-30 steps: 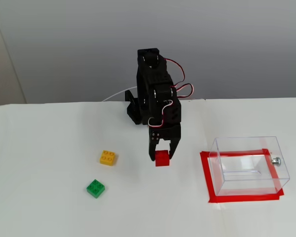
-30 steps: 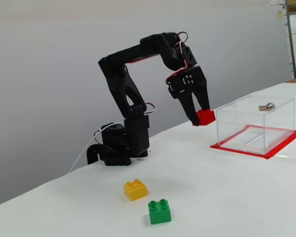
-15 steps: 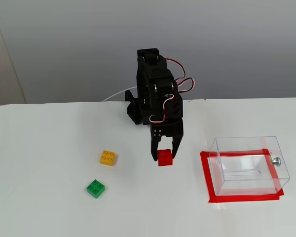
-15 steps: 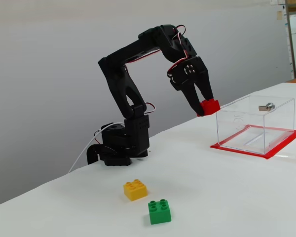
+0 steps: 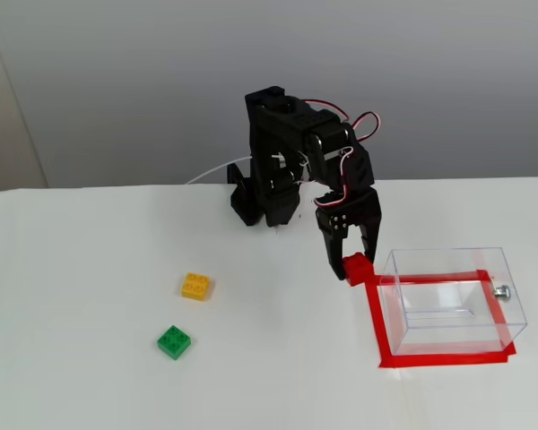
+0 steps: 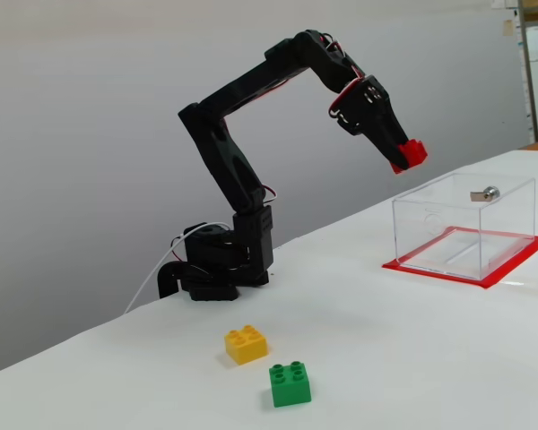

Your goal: Pick the red lego brick and place it into the transparent box

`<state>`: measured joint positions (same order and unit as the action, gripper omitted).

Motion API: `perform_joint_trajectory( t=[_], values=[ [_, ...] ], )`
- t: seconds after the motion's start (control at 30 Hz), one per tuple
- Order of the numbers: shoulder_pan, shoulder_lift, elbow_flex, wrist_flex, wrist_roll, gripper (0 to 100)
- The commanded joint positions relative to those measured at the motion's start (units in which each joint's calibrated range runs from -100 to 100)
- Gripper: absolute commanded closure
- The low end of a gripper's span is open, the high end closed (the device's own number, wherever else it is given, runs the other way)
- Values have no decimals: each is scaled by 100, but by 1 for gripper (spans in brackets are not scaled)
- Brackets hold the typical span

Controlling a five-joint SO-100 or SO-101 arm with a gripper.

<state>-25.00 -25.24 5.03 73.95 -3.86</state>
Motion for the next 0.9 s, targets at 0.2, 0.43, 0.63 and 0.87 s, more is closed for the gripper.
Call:
perform_joint_trajectory(
  t=[0.2, 0.43, 0.63, 0.87],
  values=[
    [-1223, 424, -738, -41, -32, 84],
    [-1703, 1213, -1561, -41, 5, 84],
    [-2095, 1663, -1859, -84, 10, 84],
    [-2472, 2215, -2203, -93, 0, 84]
  ],
)
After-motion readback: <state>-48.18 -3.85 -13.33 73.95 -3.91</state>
